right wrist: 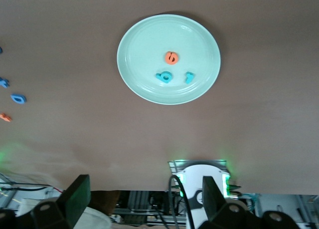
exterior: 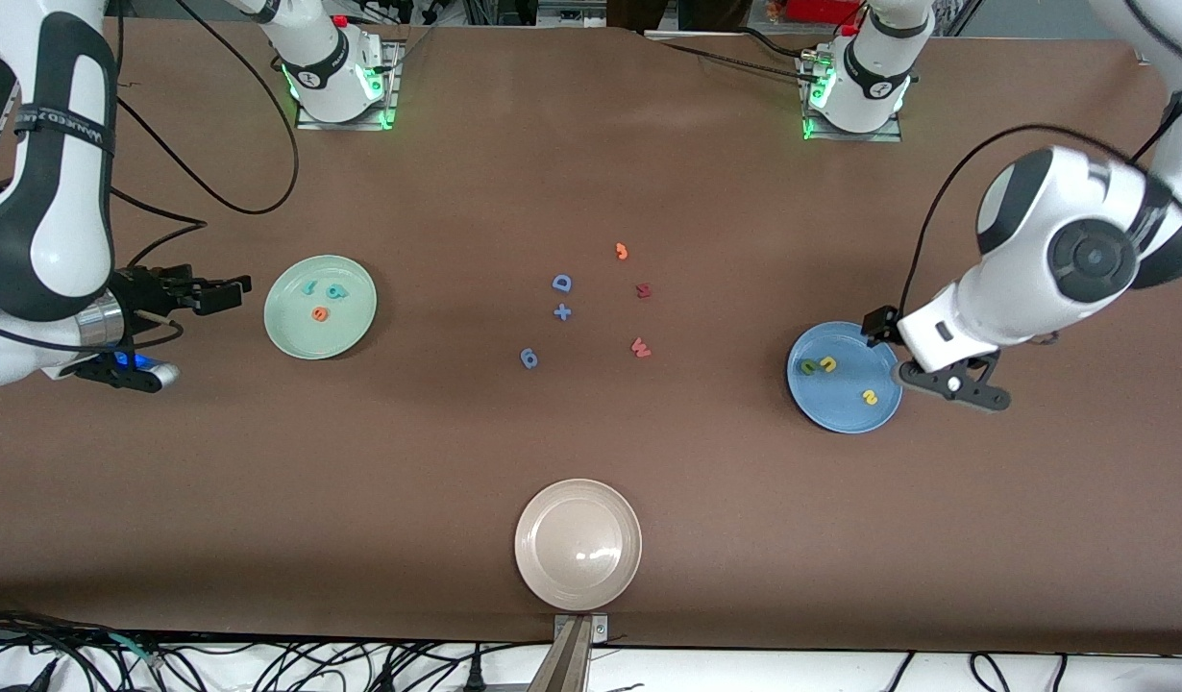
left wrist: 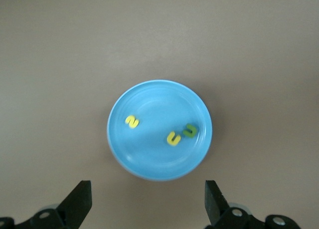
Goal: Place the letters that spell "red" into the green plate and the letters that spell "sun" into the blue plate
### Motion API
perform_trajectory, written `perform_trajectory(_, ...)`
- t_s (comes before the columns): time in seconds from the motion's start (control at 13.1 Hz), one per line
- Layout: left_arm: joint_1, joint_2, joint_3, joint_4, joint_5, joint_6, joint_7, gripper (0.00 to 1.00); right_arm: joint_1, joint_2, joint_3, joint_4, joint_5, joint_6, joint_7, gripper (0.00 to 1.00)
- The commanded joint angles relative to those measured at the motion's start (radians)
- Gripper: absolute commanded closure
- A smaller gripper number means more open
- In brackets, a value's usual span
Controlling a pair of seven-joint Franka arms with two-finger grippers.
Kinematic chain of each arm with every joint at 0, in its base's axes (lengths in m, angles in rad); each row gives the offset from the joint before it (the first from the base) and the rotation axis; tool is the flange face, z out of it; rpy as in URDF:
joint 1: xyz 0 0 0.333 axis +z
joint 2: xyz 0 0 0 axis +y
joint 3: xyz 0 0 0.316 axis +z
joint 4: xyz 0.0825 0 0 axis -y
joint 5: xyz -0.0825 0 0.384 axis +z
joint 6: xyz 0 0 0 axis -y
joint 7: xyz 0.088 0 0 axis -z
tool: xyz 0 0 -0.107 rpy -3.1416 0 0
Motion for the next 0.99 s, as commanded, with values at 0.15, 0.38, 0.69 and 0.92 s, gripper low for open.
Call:
perform_trajectory(0.15, 0.004, -0.095, 0.013, 0.170, -0.099, -0.236, 0.026, 0.00, -0.098, -0.149, 0.145, -0.091, -0.106, 0.072, 0.011, 0.01)
perform_trajectory(0.38, -0.104, -0.176, 0.135, 0.173, -0.102, -0.238, 0.026, 0.00, -0.088, -0.277, 0.148, -0.248, -0.140, 0.161, 0.004, 0.01)
perform_trajectory(0.69, -0.342, -0.264, 0.500, 0.172, -0.293, -0.224, 0.029, 0.00, -0.052, -0.462, 0.148, -0.412, -0.152, 0.438, -0.002, 0.01)
perform_trajectory(0.92, -0.440, -0.339, 0.634, 0.126, -0.298, -0.212, 0.028, 0.00, -0.014, -0.463, 0.149, -0.396, -0.252, 0.516, -0.044, 0.01)
